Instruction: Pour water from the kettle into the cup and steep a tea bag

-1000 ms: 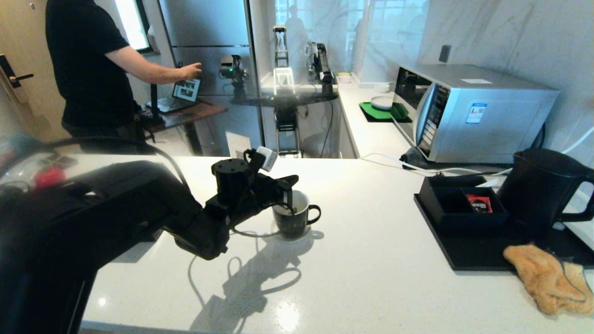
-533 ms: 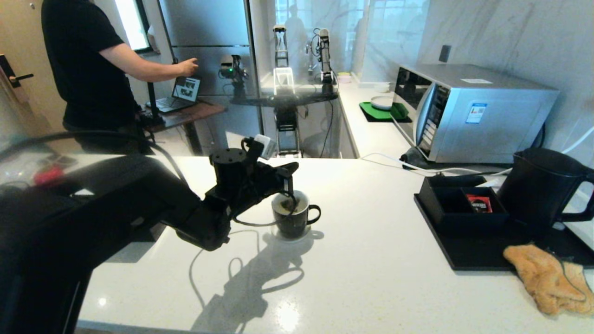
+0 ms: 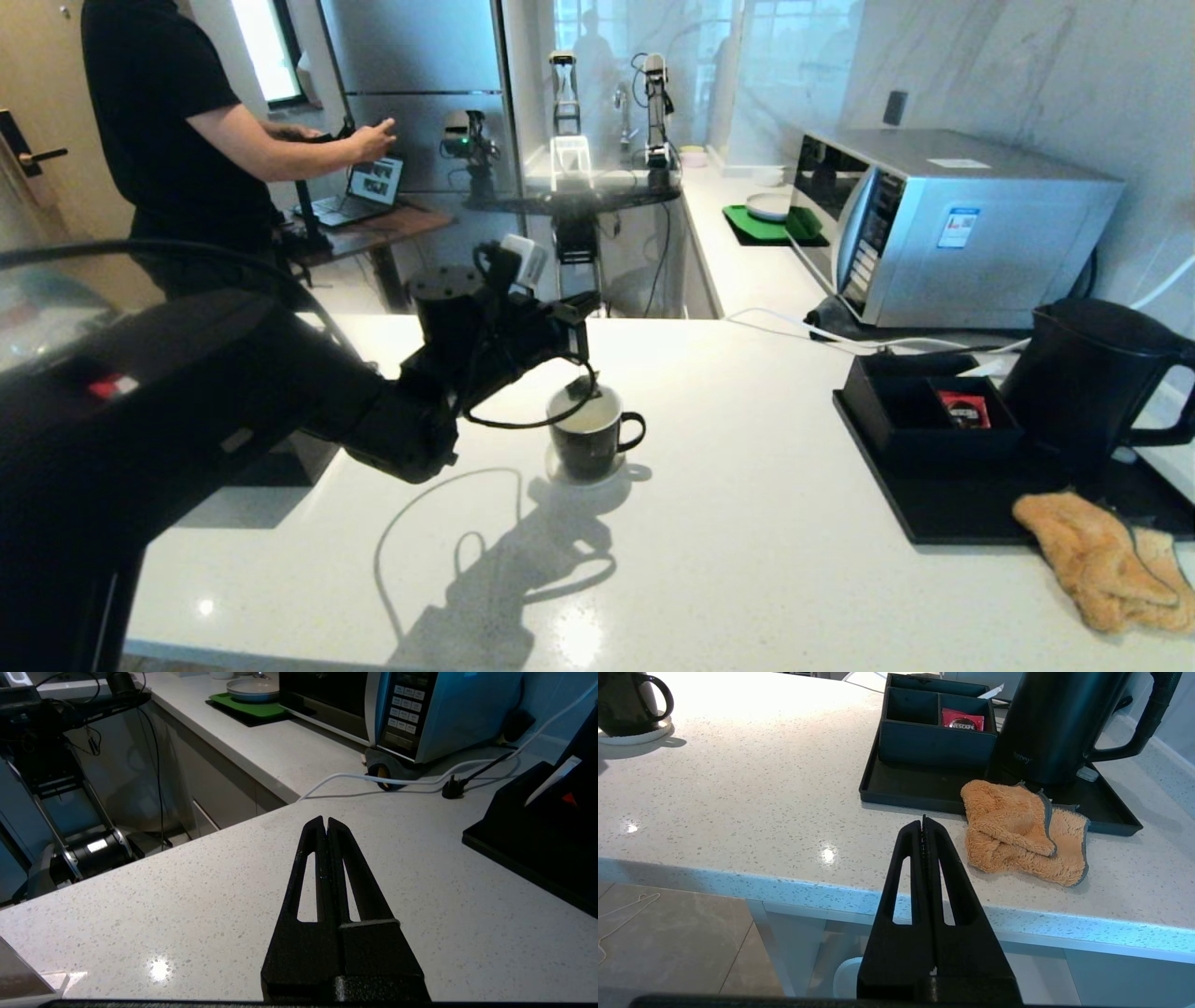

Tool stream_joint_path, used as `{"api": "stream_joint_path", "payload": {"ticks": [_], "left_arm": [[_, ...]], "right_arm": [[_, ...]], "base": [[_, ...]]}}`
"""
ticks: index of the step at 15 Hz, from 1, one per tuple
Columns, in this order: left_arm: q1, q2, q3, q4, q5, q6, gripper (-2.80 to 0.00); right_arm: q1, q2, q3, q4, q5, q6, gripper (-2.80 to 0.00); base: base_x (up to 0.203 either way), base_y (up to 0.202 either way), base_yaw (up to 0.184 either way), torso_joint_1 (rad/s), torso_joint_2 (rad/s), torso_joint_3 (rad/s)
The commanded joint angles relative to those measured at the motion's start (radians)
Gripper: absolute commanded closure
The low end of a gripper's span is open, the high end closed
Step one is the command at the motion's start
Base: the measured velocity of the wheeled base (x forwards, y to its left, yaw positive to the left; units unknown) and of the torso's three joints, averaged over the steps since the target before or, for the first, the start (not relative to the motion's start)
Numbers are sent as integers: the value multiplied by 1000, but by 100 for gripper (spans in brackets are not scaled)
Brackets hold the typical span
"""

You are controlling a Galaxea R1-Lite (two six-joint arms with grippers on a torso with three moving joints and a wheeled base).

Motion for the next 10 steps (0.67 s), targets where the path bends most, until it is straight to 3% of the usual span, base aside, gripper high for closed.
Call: {"api": "stream_joint_path", "payload": {"ticks": [1,10], "left_arm": [[0,-13,2,-6,-2,-1,0],[-3,35,53,-20,0,0,0]], "right_arm": [[0,2,0,0,1,-1,0],[0,2,0,0,1,-1,0]], "base": [[0,0,0,0,0,0],[0,0,0,0,0,0]]}}
